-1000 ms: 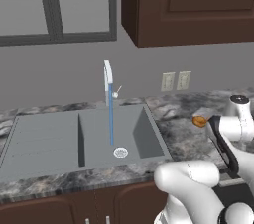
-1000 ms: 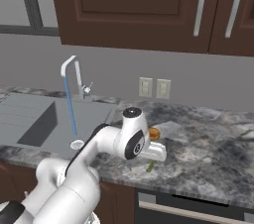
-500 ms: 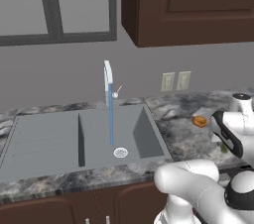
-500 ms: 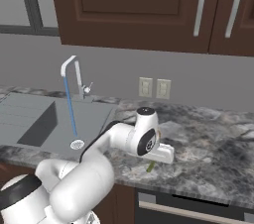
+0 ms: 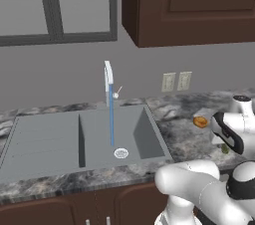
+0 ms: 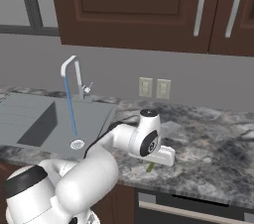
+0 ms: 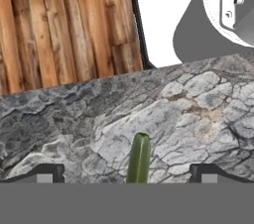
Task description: Turn on the sink faucet. Then move the lemon wedge from the counter to the sink. Turn off the sink. Move the vegetable from the sink to the pot next to the stove. Finally move the pot to the rear left burner.
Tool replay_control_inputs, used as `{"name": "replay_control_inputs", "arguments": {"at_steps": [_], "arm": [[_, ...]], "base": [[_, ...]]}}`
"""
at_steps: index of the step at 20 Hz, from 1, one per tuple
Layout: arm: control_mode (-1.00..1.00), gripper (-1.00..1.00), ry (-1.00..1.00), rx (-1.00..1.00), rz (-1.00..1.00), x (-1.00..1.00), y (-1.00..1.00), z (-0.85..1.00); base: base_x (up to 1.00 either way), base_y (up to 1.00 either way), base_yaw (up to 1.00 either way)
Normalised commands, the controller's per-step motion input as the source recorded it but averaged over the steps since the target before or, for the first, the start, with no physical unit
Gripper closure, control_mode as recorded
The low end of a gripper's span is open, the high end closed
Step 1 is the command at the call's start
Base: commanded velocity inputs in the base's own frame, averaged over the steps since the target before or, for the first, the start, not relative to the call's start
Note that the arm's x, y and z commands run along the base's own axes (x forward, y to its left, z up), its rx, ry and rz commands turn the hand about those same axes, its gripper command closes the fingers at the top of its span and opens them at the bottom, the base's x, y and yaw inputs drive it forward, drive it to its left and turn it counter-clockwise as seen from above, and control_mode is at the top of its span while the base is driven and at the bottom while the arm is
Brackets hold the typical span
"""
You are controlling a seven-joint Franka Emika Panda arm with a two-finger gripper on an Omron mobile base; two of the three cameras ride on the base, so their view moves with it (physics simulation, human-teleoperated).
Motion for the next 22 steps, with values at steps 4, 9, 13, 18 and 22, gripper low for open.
{"name": "replay_control_inputs", "arguments": {"at_steps": [4,9,13,18,22], "arm": [[-1.00,-1.00,0.00,0.00,0.00,0.00,0.14,-0.07],[-1.00,-1.00,0.00,0.00,0.00,0.00,0.05,-0.14],[-1.00,-1.00,0.00,0.00,0.00,0.00,0.00,-0.17],[-1.00,-1.00,0.00,0.02,0.00,0.00,-0.01,-0.13],[-1.00,-1.00,0.00,0.03,0.00,0.00,0.00,-0.14]], "base": [[0.00,0.00,0.00],[0.00,0.00,0.00],[0.00,0.00,0.00],[0.00,0.00,0.00],[0.00,0.00,0.00]]}}
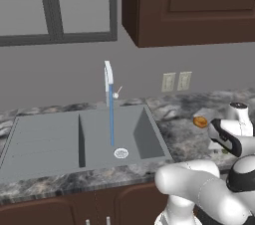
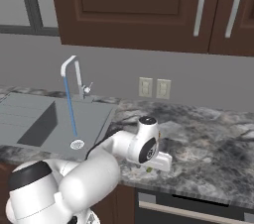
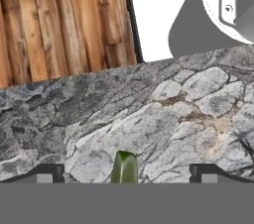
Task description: Turn on the sink faucet. Then move the lemon wedge from the counter to the sink. Turn off the sink. Move the vegetable from the sink to the pot next to the stove. Finally move the pot to the rear left burner.
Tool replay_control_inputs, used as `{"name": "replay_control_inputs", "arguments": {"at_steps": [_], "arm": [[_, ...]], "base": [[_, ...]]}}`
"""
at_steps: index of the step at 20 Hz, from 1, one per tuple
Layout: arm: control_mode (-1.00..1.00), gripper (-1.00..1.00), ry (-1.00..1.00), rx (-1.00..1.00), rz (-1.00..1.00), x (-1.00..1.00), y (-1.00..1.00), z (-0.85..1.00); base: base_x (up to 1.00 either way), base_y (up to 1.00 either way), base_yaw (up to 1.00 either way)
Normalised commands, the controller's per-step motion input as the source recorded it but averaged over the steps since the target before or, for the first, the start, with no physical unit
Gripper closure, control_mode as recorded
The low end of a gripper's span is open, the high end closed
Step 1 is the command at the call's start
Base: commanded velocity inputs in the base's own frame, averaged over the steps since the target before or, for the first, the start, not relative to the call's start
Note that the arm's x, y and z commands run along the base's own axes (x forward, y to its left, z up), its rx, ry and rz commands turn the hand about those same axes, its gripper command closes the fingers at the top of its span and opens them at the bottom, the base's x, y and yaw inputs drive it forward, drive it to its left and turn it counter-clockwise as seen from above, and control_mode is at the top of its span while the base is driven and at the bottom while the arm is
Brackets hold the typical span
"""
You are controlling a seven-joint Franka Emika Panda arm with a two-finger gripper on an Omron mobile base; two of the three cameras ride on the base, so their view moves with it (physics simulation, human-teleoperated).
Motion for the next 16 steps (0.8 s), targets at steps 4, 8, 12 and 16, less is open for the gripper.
{"name": "replay_control_inputs", "arguments": {"at_steps": [4,8,12,16], "arm": [[-1.00,1.00,0.00,0.01,0.00,0.01,0.00,-0.23],[-1.00,1.00,0.00,0.00,0.00,0.13,0.06,-0.31],[-1.00,1.00,0.00,0.00,0.00,0.17,0.03,-0.20],[-1.00,1.00,0.01,0.00,0.00,0.15,0.00,-0.08]], "base": [[0.00,0.00,0.00],[0.00,0.00,0.00],[0.00,0.00,0.00],[0.00,0.00,0.00]]}}
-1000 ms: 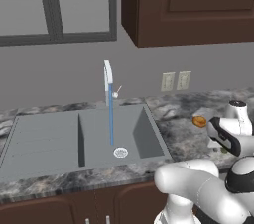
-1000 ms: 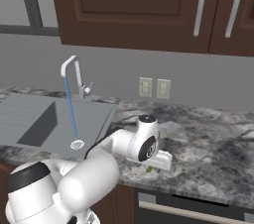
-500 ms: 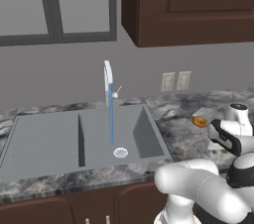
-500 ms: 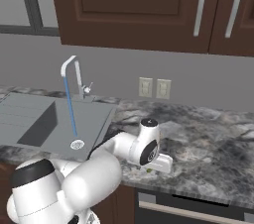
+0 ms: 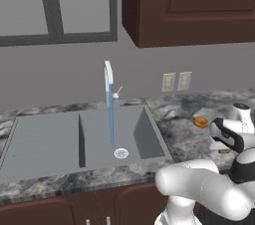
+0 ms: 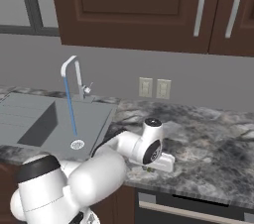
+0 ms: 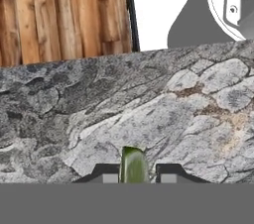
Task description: Turn on the sink faucet. Then move the lemon wedge from the counter to the sink. Turn off the sink. Move the vegetable from the sink to the pot next to the stove. Finally move the pot to the rear left burner.
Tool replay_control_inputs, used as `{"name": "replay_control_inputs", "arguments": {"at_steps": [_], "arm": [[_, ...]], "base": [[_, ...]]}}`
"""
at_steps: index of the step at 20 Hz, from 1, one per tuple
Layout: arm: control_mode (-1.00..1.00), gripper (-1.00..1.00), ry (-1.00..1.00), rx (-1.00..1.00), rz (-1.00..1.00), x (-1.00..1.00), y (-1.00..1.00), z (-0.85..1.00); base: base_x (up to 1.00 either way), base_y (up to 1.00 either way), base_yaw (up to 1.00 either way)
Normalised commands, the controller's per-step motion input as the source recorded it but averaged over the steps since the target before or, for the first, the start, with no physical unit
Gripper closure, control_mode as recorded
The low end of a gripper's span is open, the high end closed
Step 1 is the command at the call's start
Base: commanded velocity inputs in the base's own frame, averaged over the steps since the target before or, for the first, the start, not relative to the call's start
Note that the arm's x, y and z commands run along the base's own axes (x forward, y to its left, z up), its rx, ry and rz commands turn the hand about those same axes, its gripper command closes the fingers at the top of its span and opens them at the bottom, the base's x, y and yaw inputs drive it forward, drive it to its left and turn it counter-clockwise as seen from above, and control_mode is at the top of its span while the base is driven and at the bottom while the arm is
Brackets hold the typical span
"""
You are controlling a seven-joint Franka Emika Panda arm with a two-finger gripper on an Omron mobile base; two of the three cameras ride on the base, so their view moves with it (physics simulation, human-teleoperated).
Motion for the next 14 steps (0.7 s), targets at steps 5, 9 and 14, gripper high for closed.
{"name": "replay_control_inputs", "arguments": {"at_steps": [5,9,14], "arm": [[-1.00,1.00,0.00,0.00,0.00,-0.01,0.01,0.00],[-1.00,1.00,-0.04,0.00,0.00,-0.21,0.27,0.14],[-1.00,1.00,-0.04,-0.03,0.01,-0.34,0.69,0.28]], "base": [[0.00,0.00,0.00],[0.00,0.00,0.00],[0.00,0.00,0.00]]}}
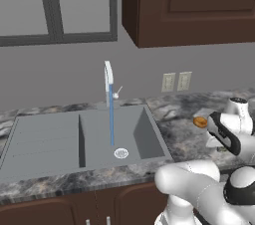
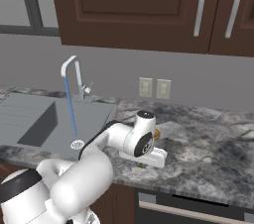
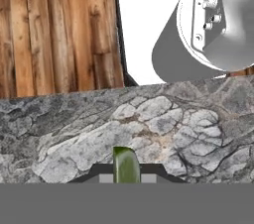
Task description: Turn on the sink faucet. Then move the lemon wedge from the counter to the sink. Turn off the sink. Move the vegetable from the sink to the pot next to the stove. Finally move the pot to the rear left burner.
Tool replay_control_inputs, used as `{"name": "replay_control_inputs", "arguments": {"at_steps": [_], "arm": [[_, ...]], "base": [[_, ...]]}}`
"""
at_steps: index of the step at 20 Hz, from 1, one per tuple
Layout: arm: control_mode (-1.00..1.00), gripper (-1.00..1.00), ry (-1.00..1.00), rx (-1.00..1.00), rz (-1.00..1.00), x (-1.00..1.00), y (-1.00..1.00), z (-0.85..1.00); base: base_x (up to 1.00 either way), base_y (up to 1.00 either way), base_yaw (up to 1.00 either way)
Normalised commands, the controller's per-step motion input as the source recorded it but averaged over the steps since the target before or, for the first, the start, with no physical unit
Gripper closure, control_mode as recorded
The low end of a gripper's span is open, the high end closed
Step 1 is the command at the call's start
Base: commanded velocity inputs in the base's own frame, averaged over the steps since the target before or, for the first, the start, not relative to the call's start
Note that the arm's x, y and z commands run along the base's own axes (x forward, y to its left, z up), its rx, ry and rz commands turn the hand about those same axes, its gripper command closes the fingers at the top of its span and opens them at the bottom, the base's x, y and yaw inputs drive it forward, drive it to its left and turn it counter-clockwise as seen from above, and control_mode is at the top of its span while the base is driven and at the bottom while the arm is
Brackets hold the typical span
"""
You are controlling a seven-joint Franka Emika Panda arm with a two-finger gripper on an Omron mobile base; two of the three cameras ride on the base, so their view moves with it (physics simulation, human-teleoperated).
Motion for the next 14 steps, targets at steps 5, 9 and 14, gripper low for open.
{"name": "replay_control_inputs", "arguments": {"at_steps": [5,9,14], "arm": [[-1.00,1.00,-0.01,-0.06,0.06,-0.13,0.99,0.31],[-1.00,1.00,0.00,-0.05,0.09,0.00,1.00,0.22],[-1.00,1.00,0.00,0.00,0.10,0.19,0.99,0.15]], "base": [[0.00,0.00,0.00],[0.00,0.00,0.00],[0.00,0.00,0.00]]}}
